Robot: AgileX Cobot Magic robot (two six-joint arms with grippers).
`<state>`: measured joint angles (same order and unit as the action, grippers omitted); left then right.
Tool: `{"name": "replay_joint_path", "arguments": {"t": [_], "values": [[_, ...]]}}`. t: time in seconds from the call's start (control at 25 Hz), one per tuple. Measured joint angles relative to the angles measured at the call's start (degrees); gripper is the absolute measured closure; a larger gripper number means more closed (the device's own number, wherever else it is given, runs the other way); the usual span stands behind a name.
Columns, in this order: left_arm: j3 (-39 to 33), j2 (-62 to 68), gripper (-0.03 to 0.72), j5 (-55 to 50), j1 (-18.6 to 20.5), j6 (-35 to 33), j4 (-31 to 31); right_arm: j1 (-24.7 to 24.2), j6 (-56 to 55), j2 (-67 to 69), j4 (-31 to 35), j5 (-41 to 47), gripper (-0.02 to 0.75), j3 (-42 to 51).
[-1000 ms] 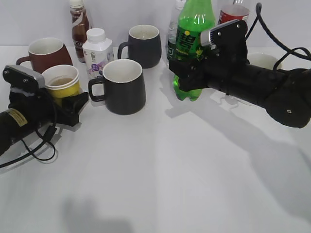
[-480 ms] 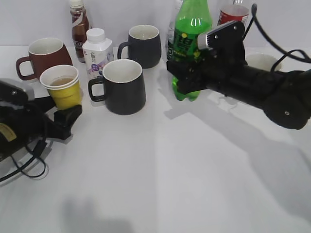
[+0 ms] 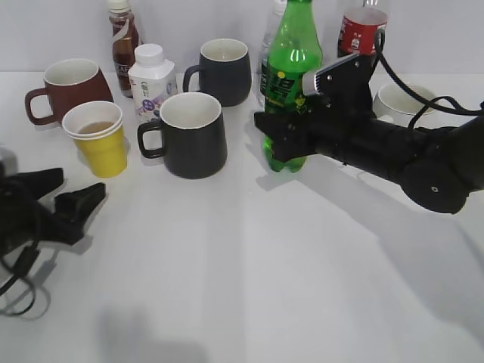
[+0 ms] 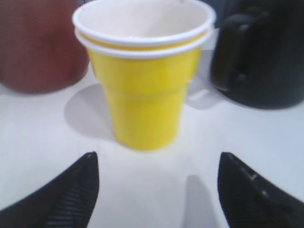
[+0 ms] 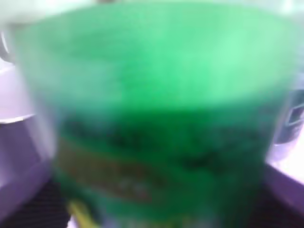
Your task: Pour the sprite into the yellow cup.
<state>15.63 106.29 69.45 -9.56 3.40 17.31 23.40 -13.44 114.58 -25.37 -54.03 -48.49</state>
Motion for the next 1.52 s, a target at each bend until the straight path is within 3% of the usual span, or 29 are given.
{"name": "replay_joint_path", "arguments": {"t": [0.12,0.2,0.44,0.72,0.84,1.0,1.08,1.28,1.4,1.52], "values": [[-4.1,-4.7,0.099,0.0,0.0,2.8,0.1,0.0,-0.1,0.0,0.3,0.3,0.146,0.0],[-6.5,-8.1,0.099,0.0,0.0,6.3,0.1,0.0,-0.2,0.0,0.5,-0.3,0.104,-0.1],[-10.5,-18.9,0.102,-0.6,0.0,14.8,3.3,0.0,-0.3,-1.6,2.9,-0.3,0.089,2.8],[-10.3,-30.4,0.102,-15.1,0.0,26.0,9.0,0.2,-4.0,-7.2,3.2,1.3,0.104,10.8],[-8.0,-35.1,0.102,-27.6,0.0,32.8,13.0,1.1,-6.5,-10.4,2.7,7.4,0.122,13.4],[-2.8,-40.9,0.115,-49.4,-0.4,46.8,23.0,2.5,-12.3,-16.6,-1.4,22.4,0.152,14.0],[-1.1,-43.6,0.123,-58.2,-1.7,51.8,25.1,2.6,-17.9,-20.1,-5.3,30.2,0.159,14.0],[3.8,-49.5,0.13,-78.6,-8.3,55.4,18.9,2.6,-37.0,-30.1,-19.0,44.9,0.164,14.1],[9.1,-50.4,0.135,-96.4,-12.7,55.2,14.0,2.6,-41.1,-35.6,-22.1,48.9,0.164,14.1],[16.1,-50.5,0.135,-113.9,-15.9,46.7,5.8,2.6,-42.0,-40.0,-21.3,54.0,0.164,14.1]]}}
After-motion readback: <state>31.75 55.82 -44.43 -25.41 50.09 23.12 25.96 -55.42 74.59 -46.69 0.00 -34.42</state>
